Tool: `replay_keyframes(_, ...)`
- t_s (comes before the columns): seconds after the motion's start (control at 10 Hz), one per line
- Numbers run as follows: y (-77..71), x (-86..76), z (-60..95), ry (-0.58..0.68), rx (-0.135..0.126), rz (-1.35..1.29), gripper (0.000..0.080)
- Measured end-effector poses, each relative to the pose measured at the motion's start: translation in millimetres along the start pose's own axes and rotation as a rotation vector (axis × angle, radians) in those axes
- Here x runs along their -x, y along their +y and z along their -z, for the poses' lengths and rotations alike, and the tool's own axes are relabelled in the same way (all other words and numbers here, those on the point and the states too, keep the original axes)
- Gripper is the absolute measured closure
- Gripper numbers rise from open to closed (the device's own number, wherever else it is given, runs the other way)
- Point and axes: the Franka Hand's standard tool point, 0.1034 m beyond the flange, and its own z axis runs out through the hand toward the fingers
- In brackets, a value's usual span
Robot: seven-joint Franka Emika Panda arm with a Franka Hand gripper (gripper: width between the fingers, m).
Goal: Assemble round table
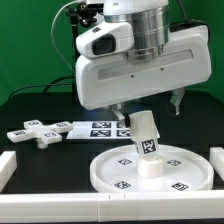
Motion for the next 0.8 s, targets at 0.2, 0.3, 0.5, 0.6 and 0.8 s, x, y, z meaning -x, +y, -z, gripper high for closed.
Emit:
replay_keyframes(0.2,3.6,2.9,-3.0,0.02,0.009,0.004,0.015)
replay_keyframes(0.3,6.3,8.0,-4.9,0.026,0.012,-0.003,0.015)
replay_keyframes(0.5,9.6,15.1,-10.6,0.048,0.027,-0.008,0.015)
replay_keyframes(0.6,10.1,16.5,-12.8,0.053,0.03,-0.009,0.015)
replay_keyframes(0.8,10.1,16.4,-13.3,0.056,0.032,-0.009,0.0165)
